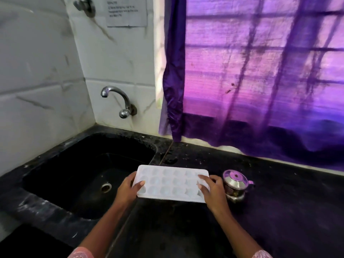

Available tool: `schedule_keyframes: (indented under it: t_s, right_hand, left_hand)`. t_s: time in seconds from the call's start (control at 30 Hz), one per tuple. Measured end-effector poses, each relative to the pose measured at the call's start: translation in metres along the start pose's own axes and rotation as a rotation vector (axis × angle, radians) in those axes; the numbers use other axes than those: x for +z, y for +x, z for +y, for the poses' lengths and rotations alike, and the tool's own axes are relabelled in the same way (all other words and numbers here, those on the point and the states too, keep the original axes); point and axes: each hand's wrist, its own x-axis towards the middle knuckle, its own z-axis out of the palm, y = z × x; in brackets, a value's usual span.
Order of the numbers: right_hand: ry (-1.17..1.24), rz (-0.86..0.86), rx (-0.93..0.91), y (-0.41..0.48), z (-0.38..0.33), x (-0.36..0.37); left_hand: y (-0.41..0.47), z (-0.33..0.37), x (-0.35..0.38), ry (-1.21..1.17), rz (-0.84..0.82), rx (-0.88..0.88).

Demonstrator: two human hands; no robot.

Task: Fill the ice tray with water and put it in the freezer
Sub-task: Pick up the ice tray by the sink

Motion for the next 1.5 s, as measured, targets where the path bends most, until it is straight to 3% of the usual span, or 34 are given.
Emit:
schedule_keyframes:
  t_s: [0.17,0.37,0.5,0.87,1.1,1.23,1.33,1.5]
  right_hand:
    - [0.143,-0.126,0.066,0.031,-0.043,0.044]
    - [0.179,-0.165,0.002,0.066,-0.093,0.095]
    - [0.183,-0.129,-0.015,0.087,-0.125,0.132]
    - [0.14,-0.079,-0.098,0.11,-0.159,0.191]
    - [0.109,0.065,-0.258,0.098,-0.167,0.2]
    - [0.039,-0.066,-0.257,0.086,-0.154,0.211]
    - [0.039,-0.039,-0.292,0.089,-0.147,0.213]
    - [0.008,-0.104,-0.229,0.087,-0.142,0.213]
  left_hand:
    - [0.022,-0.021,-0.05,-0.203,0.119,-0.072]
    - [0.054,-0.035,-0.105,-0.338,0.265,-0.056]
    - [0.073,-0.055,-0.142,-0.23,0.239,-0.092]
    - [0.115,-0.076,-0.194,0.121,0.45,0.059]
    - [0.106,-0.085,-0.197,0.054,0.615,0.161]
    - [0.092,-0.102,-0.192,0.054,0.616,0.114]
    - [0.088,-0.104,-0.193,0.045,0.664,0.151]
    - [0.085,-0.112,-0.19,0.051,0.556,0.095]
